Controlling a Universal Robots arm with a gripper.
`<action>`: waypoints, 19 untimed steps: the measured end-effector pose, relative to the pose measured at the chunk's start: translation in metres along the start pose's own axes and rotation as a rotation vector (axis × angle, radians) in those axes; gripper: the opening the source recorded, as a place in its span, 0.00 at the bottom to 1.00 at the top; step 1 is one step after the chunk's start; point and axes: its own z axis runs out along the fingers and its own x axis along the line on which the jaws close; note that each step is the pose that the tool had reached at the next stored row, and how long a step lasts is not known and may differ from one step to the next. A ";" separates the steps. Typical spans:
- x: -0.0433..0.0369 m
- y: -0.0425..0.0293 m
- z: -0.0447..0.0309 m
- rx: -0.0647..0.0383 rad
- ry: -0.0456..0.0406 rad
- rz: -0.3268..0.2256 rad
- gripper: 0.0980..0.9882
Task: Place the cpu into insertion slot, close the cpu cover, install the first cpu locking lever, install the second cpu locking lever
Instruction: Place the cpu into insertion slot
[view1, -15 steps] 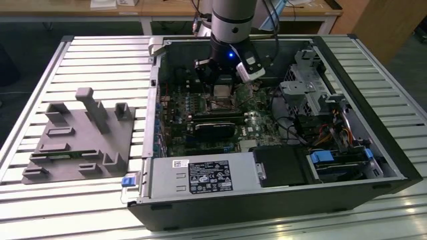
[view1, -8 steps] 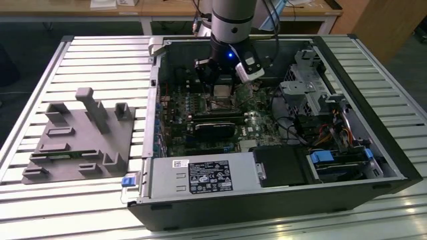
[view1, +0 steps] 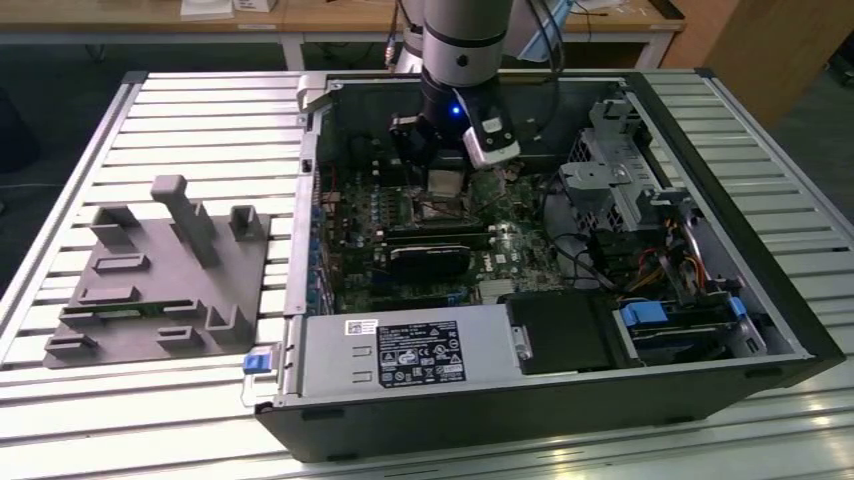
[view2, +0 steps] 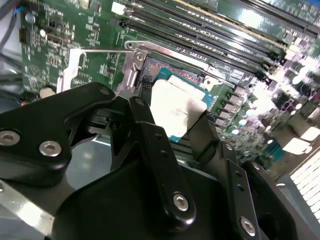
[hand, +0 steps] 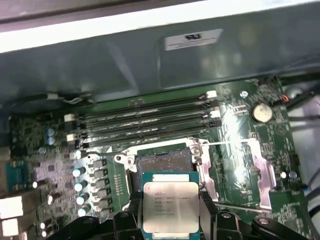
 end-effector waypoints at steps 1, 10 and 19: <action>0.0000 0.0000 0.0000 0.000 -0.0016 0.018 0.49; 0.0000 0.0000 0.0003 0.004 -0.0153 0.166 0.49; 0.0000 0.0000 0.0005 0.010 -0.0292 0.308 0.49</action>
